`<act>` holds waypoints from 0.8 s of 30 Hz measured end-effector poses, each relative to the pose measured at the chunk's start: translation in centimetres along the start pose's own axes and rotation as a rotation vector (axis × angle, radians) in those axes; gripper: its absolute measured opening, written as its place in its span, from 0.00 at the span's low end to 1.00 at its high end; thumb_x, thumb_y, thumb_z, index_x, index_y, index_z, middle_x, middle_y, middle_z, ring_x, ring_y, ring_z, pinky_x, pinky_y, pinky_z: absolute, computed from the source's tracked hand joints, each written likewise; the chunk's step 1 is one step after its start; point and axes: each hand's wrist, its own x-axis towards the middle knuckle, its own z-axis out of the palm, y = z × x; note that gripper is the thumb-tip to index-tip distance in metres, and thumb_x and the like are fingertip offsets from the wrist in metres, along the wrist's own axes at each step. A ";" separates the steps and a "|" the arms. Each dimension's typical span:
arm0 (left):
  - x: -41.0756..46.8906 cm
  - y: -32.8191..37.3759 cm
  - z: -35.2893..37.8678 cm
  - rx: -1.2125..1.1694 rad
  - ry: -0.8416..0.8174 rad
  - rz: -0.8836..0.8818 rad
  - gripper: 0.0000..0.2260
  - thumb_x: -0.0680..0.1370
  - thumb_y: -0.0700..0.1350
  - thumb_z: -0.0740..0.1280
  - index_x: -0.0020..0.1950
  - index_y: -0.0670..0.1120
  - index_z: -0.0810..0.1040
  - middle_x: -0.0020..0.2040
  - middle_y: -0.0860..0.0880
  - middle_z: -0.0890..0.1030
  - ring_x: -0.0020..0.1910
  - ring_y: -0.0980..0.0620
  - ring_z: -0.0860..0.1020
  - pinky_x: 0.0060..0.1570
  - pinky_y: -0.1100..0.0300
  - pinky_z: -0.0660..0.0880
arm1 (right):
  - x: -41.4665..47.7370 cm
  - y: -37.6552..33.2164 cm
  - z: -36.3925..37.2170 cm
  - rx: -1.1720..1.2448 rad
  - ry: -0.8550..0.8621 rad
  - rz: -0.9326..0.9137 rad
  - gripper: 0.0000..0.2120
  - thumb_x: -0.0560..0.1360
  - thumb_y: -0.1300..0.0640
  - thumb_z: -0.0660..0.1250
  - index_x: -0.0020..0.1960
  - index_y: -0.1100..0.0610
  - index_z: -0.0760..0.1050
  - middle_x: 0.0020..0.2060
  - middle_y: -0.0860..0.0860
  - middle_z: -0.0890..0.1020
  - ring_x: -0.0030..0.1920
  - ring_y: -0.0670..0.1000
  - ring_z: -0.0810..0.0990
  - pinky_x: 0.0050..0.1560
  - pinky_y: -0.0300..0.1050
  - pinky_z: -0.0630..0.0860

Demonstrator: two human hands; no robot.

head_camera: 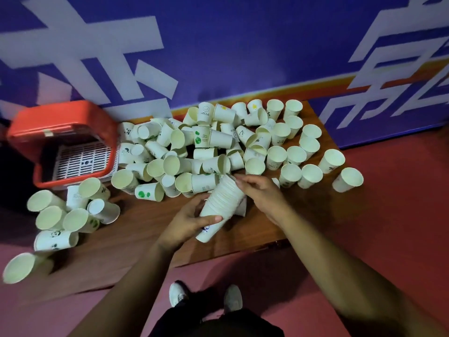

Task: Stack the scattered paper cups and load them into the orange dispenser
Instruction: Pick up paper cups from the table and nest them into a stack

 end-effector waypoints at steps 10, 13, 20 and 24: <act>-7.2 -0.6 -10.0 -0.185 0.232 0.118 0.31 0.71 0.45 0.77 0.72 0.49 0.71 0.65 0.47 0.81 0.63 0.46 0.81 0.59 0.49 0.79 | 1.6 -3.3 13.5 0.166 -0.147 0.039 0.18 0.76 0.45 0.68 0.64 0.48 0.75 0.61 0.45 0.79 0.63 0.46 0.77 0.63 0.51 0.75; -8.9 -0.4 -15.3 -0.253 0.366 0.184 0.34 0.69 0.48 0.78 0.72 0.49 0.71 0.64 0.48 0.82 0.63 0.47 0.80 0.59 0.50 0.78 | 2.5 -4.2 19.7 0.116 -0.238 0.036 0.16 0.78 0.45 0.66 0.62 0.52 0.77 0.60 0.49 0.81 0.62 0.50 0.79 0.63 0.53 0.77; -12.3 -1.2 -29.6 -0.169 0.457 0.280 0.31 0.69 0.49 0.77 0.71 0.48 0.73 0.67 0.46 0.80 0.67 0.45 0.77 0.67 0.41 0.74 | 5.3 -7.0 35.3 -0.030 -0.374 -0.025 0.13 0.79 0.55 0.67 0.62 0.51 0.75 0.57 0.49 0.83 0.57 0.45 0.82 0.59 0.45 0.78; -13.5 -1.3 -39.0 -0.079 0.453 0.278 0.25 0.74 0.51 0.74 0.70 0.51 0.76 0.67 0.48 0.80 0.68 0.45 0.77 0.69 0.39 0.72 | 8.4 -8.8 43.3 -0.075 -0.379 -0.083 0.16 0.77 0.58 0.69 0.64 0.56 0.74 0.56 0.48 0.82 0.53 0.41 0.82 0.52 0.35 0.77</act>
